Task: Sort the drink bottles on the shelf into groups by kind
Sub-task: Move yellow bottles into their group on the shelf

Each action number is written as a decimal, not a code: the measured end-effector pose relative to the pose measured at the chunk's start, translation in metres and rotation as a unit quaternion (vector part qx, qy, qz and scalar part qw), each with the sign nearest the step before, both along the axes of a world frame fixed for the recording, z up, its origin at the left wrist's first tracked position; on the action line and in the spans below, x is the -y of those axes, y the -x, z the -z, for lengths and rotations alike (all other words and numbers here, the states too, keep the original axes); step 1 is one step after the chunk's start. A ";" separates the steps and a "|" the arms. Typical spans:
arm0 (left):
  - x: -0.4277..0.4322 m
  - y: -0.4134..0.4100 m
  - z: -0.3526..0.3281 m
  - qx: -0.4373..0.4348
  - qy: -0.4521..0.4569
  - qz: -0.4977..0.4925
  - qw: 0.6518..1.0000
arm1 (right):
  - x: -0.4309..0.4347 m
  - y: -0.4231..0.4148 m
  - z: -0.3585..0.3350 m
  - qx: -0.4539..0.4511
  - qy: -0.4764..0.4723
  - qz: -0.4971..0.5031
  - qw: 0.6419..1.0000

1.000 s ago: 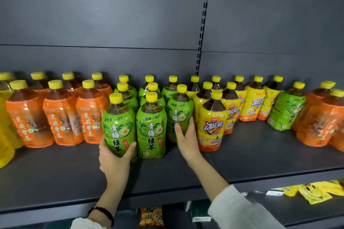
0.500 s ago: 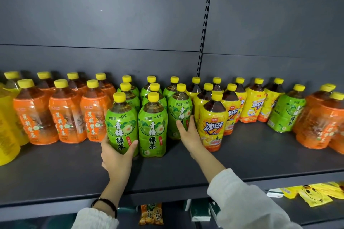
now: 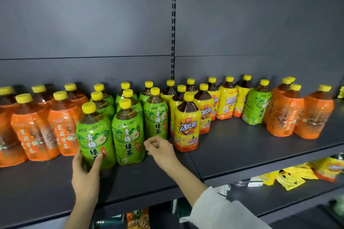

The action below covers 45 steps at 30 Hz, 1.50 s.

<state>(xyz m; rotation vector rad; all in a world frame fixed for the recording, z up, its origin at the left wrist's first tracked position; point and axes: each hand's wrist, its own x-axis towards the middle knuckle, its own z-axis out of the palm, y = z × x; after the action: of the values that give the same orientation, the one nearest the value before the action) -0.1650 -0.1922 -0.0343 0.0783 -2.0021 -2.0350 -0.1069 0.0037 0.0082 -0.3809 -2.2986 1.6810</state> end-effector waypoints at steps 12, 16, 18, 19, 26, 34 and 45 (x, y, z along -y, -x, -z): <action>-0.169 -0.054 -0.023 -0.098 0.149 0.088 0.980 | -0.152 -0.084 -0.003 0.020 0.073 -0.025 0.997; -0.230 -0.057 -0.029 -0.081 0.118 0.113 0.983 | -0.224 -0.087 0.001 -0.003 0.097 0.029 0.995; -0.250 -0.059 -0.030 -0.086 0.110 0.092 0.986 | -0.263 -0.085 0.006 -0.022 0.097 0.077 0.992; -0.260 -0.060 -0.029 -0.094 0.105 0.083 0.986 | -0.284 -0.084 0.008 -0.039 0.087 0.112 0.989; -0.294 -0.059 -0.016 -0.091 0.118 -0.028 0.988 | -0.401 -0.074 0.005 -0.134 0.004 0.320 0.938; -0.302 -0.061 -0.012 -0.080 0.120 -0.049 0.988 | -0.443 -0.056 0.009 -0.078 -0.050 0.337 0.937; -0.305 -0.065 -0.016 -0.049 0.140 -0.064 0.987 | -0.450 -0.043 0.009 -0.083 -0.001 0.306 0.949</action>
<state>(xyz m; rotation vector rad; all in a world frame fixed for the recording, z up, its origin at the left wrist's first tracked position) -0.0998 0.1125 -0.0179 0.0470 -2.1399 -1.6308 -0.0635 0.4539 -0.0007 -0.8175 -1.7991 1.3323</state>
